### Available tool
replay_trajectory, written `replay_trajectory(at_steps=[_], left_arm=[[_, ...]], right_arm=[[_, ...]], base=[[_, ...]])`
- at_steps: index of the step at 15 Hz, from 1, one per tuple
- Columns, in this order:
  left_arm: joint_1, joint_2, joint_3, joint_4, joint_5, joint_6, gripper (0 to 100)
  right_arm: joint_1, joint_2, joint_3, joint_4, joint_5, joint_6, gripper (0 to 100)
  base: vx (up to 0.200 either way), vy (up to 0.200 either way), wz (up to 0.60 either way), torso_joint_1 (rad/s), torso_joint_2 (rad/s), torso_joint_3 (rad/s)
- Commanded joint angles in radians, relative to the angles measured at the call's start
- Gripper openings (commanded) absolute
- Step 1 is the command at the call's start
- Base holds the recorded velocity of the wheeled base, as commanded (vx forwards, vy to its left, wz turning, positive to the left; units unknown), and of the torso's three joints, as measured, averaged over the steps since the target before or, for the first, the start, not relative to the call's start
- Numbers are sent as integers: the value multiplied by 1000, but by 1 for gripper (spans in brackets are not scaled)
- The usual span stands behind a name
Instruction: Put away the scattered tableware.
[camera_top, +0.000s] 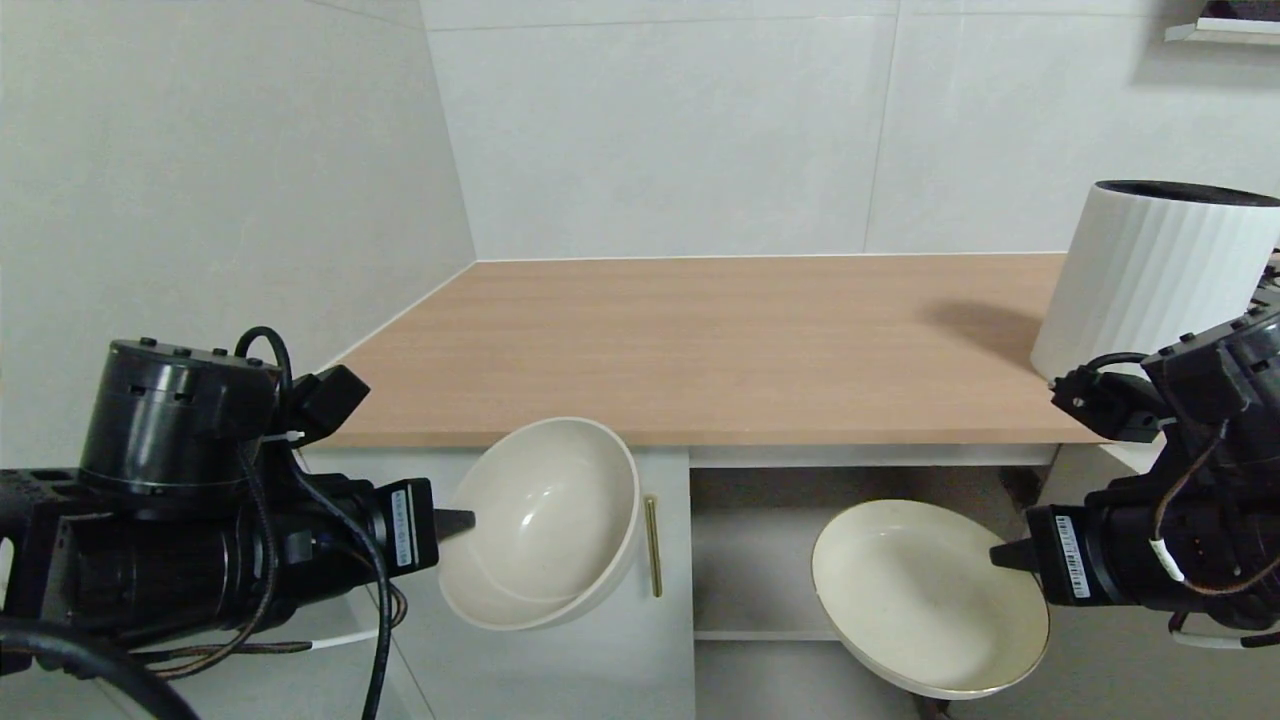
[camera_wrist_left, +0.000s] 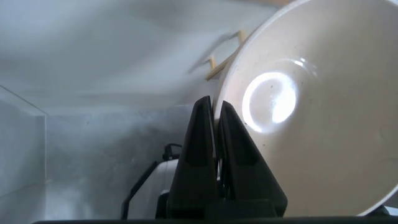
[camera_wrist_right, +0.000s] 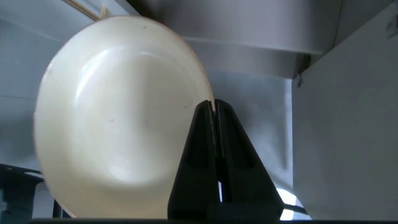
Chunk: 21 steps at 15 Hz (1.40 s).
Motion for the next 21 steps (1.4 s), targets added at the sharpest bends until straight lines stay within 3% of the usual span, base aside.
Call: replay_trajectory(at_steps=[1,9,15,17,21], left_arm=[[0,4,0,0,0,-1,0],[0,8,0,0,0,-1,0],[0,22,0,0,-2,-1,0],[0,22,0,0,-2,-1,0],[-5,13,-1,0,1,-2,0]], right_arm=[[0,2,0,2,1,0,0],[0,3,5,-4,2,-2,0],[0,26,5,-39,-1,-2,0],[-4,109,0,-101,-4,7,0],[-95,373,-6,-285,1,10,0]], base=[[0,0,0,-173,466,295],[0,0,0,-129,452,316],[0,0,0,-15,82,63],[0,0,0,0,0,0],[0,0,0,0,0,0]])
